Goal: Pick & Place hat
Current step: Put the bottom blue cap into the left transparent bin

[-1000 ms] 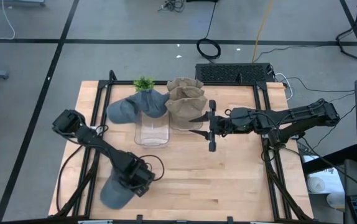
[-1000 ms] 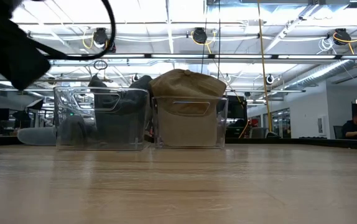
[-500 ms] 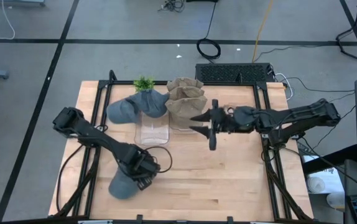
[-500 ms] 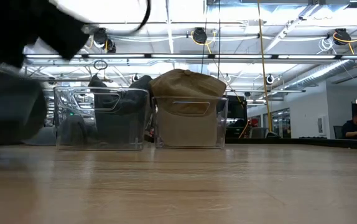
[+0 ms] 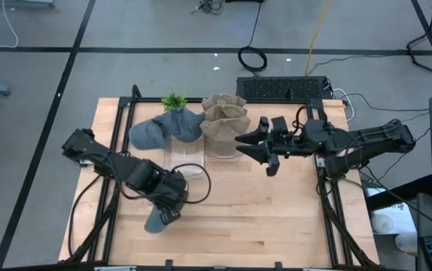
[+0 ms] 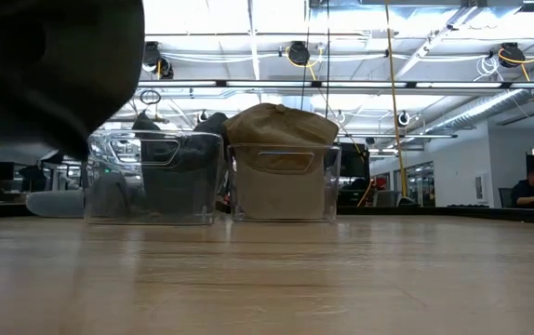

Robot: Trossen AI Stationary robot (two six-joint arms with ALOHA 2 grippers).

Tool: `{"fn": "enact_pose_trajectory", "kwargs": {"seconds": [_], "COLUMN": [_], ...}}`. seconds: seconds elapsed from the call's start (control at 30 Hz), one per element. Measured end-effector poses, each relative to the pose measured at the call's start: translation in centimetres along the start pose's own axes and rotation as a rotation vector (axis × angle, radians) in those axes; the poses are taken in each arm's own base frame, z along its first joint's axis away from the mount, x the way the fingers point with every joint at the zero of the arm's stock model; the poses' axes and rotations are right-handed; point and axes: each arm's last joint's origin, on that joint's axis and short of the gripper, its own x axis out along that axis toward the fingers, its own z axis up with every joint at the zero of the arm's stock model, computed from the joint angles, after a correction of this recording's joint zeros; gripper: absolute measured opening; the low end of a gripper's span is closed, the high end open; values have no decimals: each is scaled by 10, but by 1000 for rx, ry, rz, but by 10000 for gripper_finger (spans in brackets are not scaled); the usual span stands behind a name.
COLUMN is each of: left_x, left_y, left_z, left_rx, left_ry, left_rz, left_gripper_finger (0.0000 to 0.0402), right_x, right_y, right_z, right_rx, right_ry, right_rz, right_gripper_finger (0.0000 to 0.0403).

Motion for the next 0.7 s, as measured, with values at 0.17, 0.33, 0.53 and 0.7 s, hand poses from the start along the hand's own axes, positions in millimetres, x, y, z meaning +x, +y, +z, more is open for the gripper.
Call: {"fn": "enact_pose_trajectory", "kwargs": {"seconds": [0.17, 0.33, 0.53, 0.7], "left_x": [-34, -64, -91, -108], "left_y": [-2, -4, 0, 7], "left_z": [-10, -17, -17, -16], "left_rx": [42, 180, 280, 353], "left_ry": [-83, -235, -435, -577], "left_rz": [3, -27, 13, 93], "left_gripper_finger": [1, 1, 1, 1], "right_x": [-4, -3, -3, -3], "right_y": [-1, -7, -6, -6], "right_z": [5, 7, 8, 10], "right_rx": [81, 198, 222, 291], "right_ry": [-6, -15, -20, -42], "right_rz": [14, -6, 0, 9], "right_gripper_finger": [194, 250, 276, 271]}}
